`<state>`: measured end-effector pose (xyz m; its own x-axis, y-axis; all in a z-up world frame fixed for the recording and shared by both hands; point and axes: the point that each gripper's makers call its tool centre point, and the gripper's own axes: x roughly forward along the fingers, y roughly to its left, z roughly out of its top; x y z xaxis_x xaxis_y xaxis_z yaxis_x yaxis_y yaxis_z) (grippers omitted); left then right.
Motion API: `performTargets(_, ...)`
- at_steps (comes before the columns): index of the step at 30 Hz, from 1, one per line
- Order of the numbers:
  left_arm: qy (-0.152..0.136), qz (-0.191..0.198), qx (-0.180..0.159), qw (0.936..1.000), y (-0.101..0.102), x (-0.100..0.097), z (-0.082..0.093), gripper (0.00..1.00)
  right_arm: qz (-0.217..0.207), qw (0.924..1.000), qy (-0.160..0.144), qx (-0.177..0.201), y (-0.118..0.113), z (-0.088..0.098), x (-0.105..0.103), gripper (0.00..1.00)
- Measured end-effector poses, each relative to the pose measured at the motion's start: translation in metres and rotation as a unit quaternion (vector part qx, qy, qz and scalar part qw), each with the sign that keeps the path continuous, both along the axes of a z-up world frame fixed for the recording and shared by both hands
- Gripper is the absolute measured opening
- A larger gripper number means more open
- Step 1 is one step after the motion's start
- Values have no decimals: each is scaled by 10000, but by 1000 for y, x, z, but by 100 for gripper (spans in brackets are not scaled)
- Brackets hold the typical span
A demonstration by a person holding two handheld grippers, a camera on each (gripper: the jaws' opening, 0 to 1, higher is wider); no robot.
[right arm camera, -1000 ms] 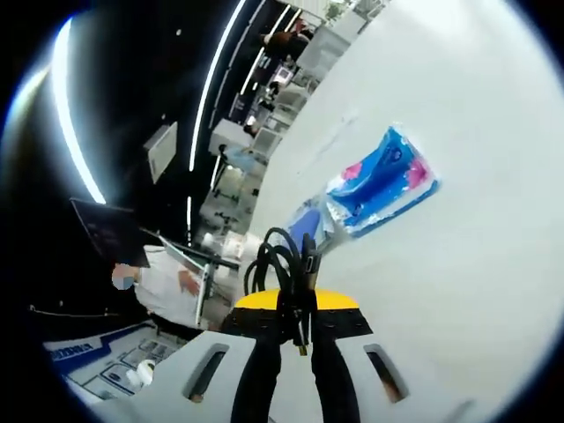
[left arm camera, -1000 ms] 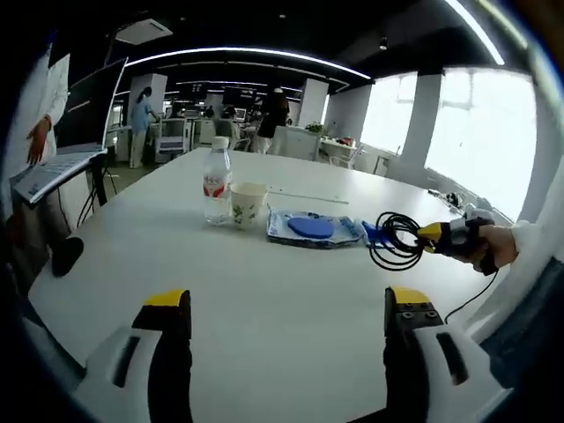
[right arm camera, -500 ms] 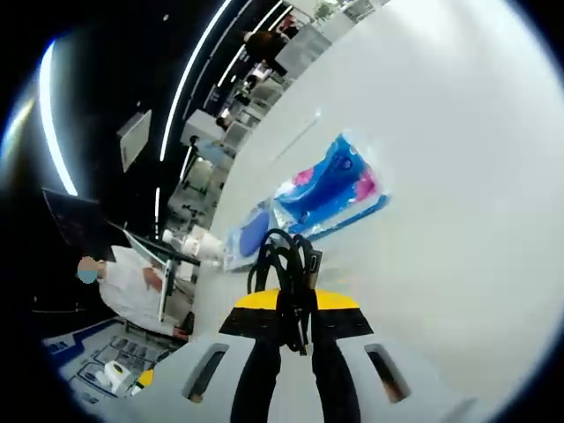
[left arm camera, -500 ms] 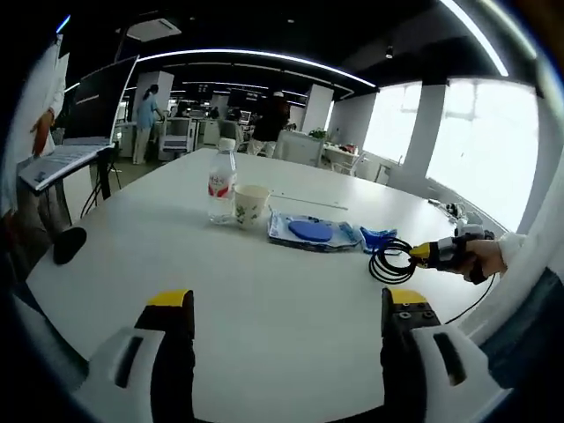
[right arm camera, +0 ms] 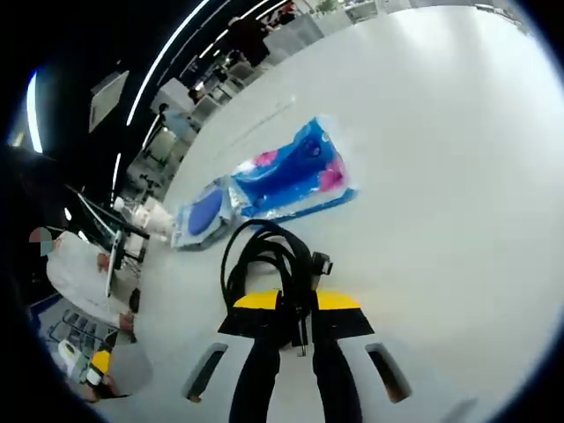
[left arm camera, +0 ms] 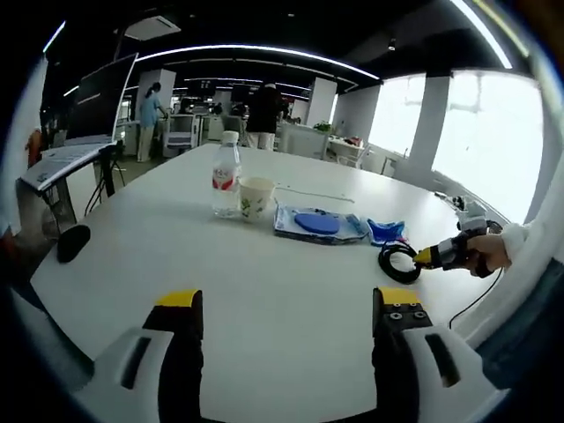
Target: Arrange the tabletop items into an orderly group along one side of the table until the central work area is clear of visible clutter.
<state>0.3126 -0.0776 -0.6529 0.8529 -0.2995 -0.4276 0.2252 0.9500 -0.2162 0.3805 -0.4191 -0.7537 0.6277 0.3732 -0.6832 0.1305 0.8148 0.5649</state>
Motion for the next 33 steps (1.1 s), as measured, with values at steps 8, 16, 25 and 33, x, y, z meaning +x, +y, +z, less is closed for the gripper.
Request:
performTargets(8, 15, 167, -127, 9998, 5, 2, 0, 79, 94, 9998, -60, -188, -1, -7, 6, 10)
performTargets(16, 44, 200, -237, 9995, 6, 2, 0, 77, 425, 9964, -140, -719, -3, -9, 5, 12)
performTargets(25, 78, 132, -294, 9994, 3, 2, -2, 78, 614, 9936, -339, -887, -4, 4, -2, 35)
performTargets(33, 79, 200, -505, 9985, 3, 4, -1, 82, 928, 9867, -967, -922, 3, 26, -15, 72)
